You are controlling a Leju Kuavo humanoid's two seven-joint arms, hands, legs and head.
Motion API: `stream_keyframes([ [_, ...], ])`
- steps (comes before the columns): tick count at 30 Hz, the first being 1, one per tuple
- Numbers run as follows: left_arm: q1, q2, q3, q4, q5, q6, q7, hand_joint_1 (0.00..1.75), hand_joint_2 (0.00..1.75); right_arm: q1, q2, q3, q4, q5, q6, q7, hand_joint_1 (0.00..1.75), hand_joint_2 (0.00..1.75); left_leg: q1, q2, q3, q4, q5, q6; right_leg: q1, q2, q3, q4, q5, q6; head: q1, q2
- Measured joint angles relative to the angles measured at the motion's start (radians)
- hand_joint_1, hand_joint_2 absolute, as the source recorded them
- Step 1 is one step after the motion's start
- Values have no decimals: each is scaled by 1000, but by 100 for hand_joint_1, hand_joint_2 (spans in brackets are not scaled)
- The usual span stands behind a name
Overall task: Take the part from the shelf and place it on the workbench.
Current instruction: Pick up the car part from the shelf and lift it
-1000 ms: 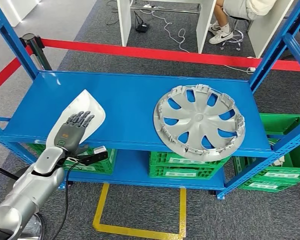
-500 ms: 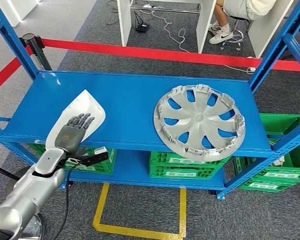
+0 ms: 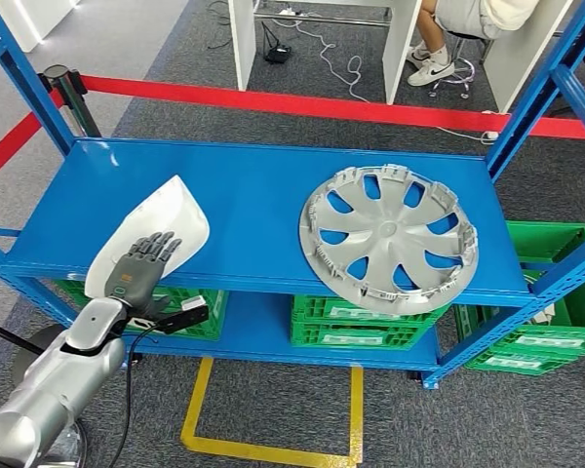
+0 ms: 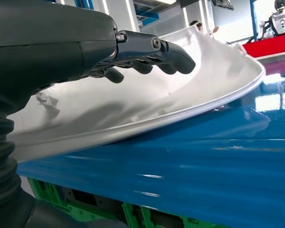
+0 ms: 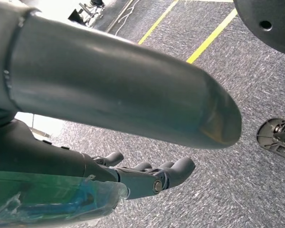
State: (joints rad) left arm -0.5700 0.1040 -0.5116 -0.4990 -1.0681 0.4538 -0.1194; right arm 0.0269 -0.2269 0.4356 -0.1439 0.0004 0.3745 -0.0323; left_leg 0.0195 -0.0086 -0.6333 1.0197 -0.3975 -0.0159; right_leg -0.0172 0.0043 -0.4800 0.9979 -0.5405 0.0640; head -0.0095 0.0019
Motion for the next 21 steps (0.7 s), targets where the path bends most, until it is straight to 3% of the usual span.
stream_keyframes([
  [3, 0, 1, 0, 0, 0, -6, 9, 4, 175, -1, 1, 0, 0, 0, 0, 1, 0, 0, 0, 0, 0, 0, 0, 0, 0, 0, 0, 0, 0, 0, 0, 0],
  [5, 0, 2, 0, 0, -1, -9, 15, 26, 175, -1, 1, 0, 0, 0, -1, 1, 0, 0, 0, 0, 0, 0, 0, 0, 0, 0, 0, 0, 0, 0, 0, 0],
  [6, 0, 3, 0, 0, -2, -10, 18, 41, 175, -1, 1, 0, 0, 0, -1, 1, 0, 0, 0, 0, 0, 0, 0, 0, 0, 0, 0, 0, 0, 0, 0, 0],
  [10, 0, 8, 0, 0, -7, -11, 22, 156, 175, -2, 2, 0, 0, 0, -1, 1, 0, 0, 0, 0, 0, 0, 0, 0, 0, 0, 0, 0, 0, 0, 0, 0],
  [11, 0, 9, 0, 0, -9, -11, 22, 168, 175, -2, 3, 0, 0, 0, -1, 1, 0, 0, 0, 0, 0, 0, 0, 0, 0, 0, 0, 0, 0, 0, 0, 0],
  [13, 0, 12, 0, 0, -12, -11, 22, 175, 175, -2, 3, 0, 0, 0, -1, 1, 0, 0, 0, 0, 0, 0, 0, 0, 0, 0, 0, 0, 0, 0, 0, 0],
  [21, -5, 17, -5, 0, -33, -10, 23, 175, 175, -4, 4, 0, 0, 0, -1, 1, 0, 0, 0, -4, 0, 0, 2, 0, 0, -6, 1, 0, -1, 0, 0, 0],
])
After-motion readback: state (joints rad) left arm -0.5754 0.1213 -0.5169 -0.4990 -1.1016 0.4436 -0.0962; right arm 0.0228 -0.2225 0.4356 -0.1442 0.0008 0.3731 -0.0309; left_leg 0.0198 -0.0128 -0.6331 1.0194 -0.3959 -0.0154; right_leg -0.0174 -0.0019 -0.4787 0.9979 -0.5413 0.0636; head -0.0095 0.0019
